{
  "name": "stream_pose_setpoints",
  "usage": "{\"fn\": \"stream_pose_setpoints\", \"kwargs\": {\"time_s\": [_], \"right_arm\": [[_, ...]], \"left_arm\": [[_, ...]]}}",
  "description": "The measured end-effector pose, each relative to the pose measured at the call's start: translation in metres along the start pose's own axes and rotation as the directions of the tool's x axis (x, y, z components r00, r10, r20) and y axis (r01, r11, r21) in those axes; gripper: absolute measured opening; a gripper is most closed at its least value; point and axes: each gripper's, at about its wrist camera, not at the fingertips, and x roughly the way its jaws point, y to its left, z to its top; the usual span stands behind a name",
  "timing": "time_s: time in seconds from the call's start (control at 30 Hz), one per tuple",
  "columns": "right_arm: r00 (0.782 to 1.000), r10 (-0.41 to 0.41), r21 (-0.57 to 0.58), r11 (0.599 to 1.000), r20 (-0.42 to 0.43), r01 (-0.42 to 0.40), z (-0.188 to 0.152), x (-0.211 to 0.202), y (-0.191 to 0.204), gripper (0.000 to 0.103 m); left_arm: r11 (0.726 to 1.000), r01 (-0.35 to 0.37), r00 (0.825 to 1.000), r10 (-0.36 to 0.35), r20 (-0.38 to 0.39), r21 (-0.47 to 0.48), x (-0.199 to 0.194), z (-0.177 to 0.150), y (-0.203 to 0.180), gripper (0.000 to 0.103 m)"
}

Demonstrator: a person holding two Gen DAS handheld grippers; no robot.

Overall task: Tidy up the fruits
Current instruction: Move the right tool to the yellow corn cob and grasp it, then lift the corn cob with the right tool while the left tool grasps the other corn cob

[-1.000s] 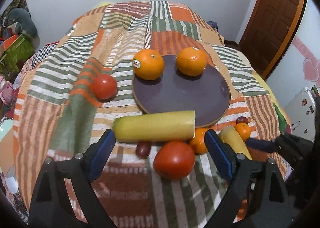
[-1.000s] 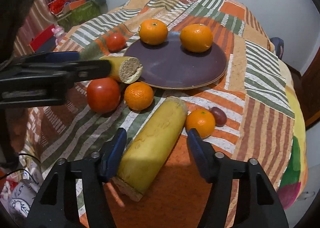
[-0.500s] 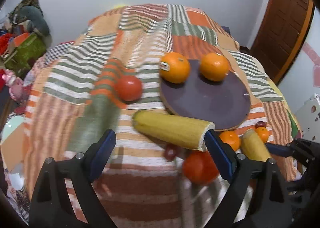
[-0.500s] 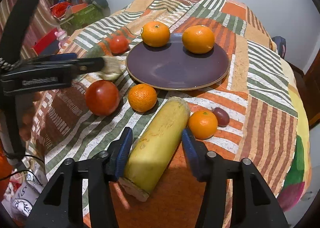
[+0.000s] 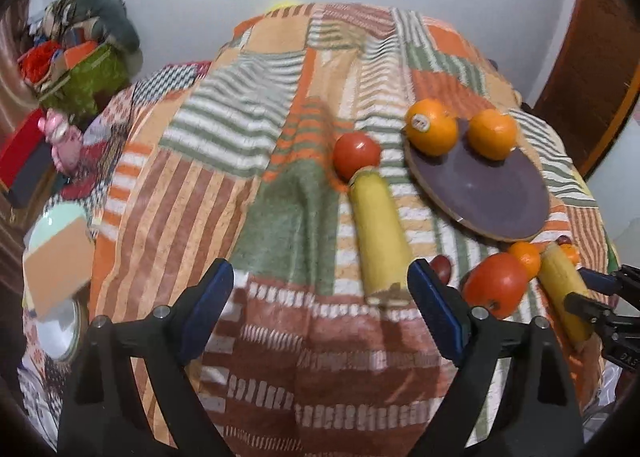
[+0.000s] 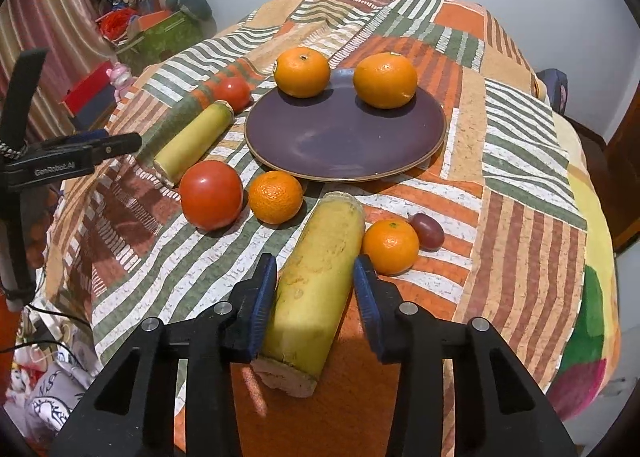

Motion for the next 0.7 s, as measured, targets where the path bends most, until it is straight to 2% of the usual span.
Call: {"fn": "stream_pose_setpoints", "kwargs": {"time_s": [0.2, 0.27, 0.37, 0.43, 0.5, 0.6, 0.7], "right_arm": [[1.000, 0.006, 0.013, 1.000, -0.031, -0.005, 0.003, 0.009, 0.001, 0.042], [0.999, 0.008, 0.017, 1.000, -0.038, -0.007, 0.003, 0.014, 0.002, 0.043], [0.999, 0.010, 0.020, 1.000, -0.041, -0.009, 0.003, 0.016, 0.002, 0.044], [0.999, 0.017, 0.025, 1.000, -0.040, -0.016, 0.003, 0.017, 0.000, 0.043], [0.999, 0.025, 0.031, 0.999, -0.036, -0.024, 0.003, 0.017, -0.001, 0.043], [0.999, 0.021, 0.022, 1.000, -0.028, -0.021, 0.003, 0.016, 0.000, 0.042], [1.000, 0.018, 0.006, 1.000, -0.025, -0.018, 0.003, 0.014, 0.002, 0.038]], "left_arm": [[0.998, 0.040, 0.999, -0.040, -0.014, 0.054, 0.023, 0.018, -0.029, 0.090], [0.997, 0.048, 0.998, -0.045, -0.053, 0.057, 0.040, 0.021, -0.034, 0.075], [0.996, 0.082, 0.991, -0.077, -0.113, 0.036, 0.061, 0.025, -0.034, 0.061], [0.995, 0.092, 0.987, -0.087, -0.135, 0.027, 0.070, 0.026, -0.031, 0.057], [0.995, 0.097, 0.984, -0.093, -0.154, 0.018, 0.078, 0.026, -0.029, 0.049], [0.989, 0.145, 0.976, -0.144, -0.162, -0.007, 0.082, 0.024, -0.026, 0.040], [0.987, 0.162, 0.973, -0.162, -0.165, -0.017, 0.076, 0.018, -0.023, 0.039]]}}
